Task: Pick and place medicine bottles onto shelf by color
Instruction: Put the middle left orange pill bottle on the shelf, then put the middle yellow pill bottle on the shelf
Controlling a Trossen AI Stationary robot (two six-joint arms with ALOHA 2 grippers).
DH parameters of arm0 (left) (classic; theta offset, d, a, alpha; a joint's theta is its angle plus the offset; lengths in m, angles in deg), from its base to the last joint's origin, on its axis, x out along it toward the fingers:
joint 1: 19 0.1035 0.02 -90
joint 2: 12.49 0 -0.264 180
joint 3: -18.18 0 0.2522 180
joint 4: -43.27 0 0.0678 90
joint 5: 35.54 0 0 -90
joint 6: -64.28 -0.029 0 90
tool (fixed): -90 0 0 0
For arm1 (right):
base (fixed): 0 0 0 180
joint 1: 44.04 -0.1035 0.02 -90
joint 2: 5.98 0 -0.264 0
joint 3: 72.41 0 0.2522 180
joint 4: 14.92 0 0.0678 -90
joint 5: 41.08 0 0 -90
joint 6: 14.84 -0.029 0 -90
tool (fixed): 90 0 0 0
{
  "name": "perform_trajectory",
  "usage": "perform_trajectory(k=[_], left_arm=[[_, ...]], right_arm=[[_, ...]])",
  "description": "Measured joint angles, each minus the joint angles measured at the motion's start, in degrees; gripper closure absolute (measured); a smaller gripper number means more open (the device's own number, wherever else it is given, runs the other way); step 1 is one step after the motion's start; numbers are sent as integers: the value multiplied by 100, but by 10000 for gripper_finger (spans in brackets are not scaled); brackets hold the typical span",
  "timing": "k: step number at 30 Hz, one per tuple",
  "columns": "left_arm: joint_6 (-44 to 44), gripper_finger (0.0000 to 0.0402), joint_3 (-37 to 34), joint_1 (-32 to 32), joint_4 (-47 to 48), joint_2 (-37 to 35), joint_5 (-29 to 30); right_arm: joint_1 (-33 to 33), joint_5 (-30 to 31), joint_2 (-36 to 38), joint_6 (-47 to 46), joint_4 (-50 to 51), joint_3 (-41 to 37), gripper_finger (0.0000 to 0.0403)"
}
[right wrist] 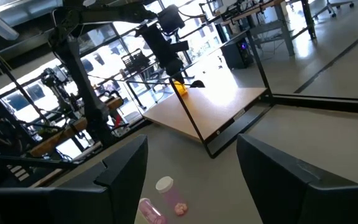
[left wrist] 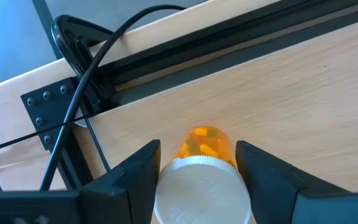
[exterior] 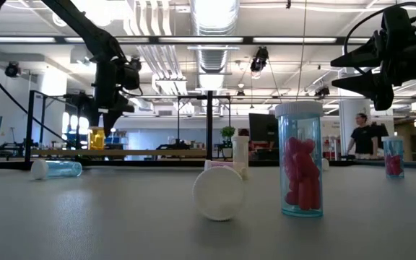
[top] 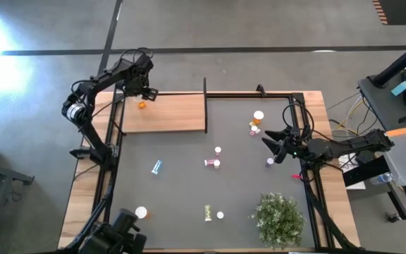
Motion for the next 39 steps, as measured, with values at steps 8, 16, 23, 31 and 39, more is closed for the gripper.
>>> perform_trajectory(k=[8,16,23,31,39], left_arm=[[17,219,-7,42,-155,-10,20],[35,216,-15,48,-297,-12,37],[166,174,-33,48,-402,-14,53],[320,114,-7,21,-415,-59,12],[345,79,-11,-99,-409,-441,-7]], right_arm=[[0,0,0,0,2,0,165],[-2,0,0,2,2,0,165],[-1,0,0,2,0,0,165],[-2,0,0,0,0,0,165],[-2,0,0,0,1,0,165]])
